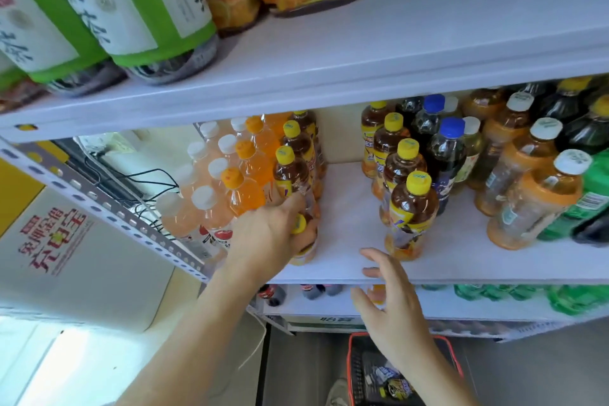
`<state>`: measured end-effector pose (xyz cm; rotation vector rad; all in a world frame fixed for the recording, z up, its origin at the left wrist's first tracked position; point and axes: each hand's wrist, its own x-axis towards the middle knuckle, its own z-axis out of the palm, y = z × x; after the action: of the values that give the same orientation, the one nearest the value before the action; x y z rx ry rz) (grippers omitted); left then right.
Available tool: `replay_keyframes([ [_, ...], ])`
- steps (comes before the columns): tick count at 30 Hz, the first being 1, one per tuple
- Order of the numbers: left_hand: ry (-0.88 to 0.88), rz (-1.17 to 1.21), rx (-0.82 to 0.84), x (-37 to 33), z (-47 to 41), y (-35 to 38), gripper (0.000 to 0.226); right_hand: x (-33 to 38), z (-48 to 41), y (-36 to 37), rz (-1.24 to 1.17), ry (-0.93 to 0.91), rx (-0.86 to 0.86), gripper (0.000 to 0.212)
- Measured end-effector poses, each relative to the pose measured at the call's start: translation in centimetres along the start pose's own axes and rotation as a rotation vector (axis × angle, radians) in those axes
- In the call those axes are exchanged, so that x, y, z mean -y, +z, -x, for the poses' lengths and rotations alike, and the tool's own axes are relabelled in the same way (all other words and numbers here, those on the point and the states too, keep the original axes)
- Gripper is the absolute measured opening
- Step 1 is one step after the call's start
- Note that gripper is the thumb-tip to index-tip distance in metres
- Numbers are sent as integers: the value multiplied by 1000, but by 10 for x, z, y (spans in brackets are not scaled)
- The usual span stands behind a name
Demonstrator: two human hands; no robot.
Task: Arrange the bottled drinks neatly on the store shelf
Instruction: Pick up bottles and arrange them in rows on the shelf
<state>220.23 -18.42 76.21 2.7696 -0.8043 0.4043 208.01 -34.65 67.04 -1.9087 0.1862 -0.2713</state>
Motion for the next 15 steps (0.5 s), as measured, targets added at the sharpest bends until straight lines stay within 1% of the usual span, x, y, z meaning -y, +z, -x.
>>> replay_keyframes([
  [2,-62,84,-53,-1,5,-5,26,1,-6,7,-163,184,95,54],
  [4,-201,278,-139,2,3,-14,29,4,-12,4,-364,373,213,55],
  [6,-345,554,-204,6,-2,-23,29,7,-13,-4,-715,511,313,58],
  [7,-404,698,-223,6,-6,-27,27,9,-12,-9,-882,532,325,60],
  [8,-445,810,-236,7,-10,-31,25,13,-12,-14,-967,511,302,62],
  [10,-440,923,-241,7,-14,-36,25,26,-12,-20,-942,470,180,65],
  [11,-414,976,-209,7,-14,-37,26,31,-12,-21,-921,484,108,62],
  [13,-337,1106,-85,9,-16,-38,21,36,-12,-20,-964,586,7,57],
  [15,-222,1123,39,15,-20,-38,20,40,-9,-20,-1023,676,8,52],
])
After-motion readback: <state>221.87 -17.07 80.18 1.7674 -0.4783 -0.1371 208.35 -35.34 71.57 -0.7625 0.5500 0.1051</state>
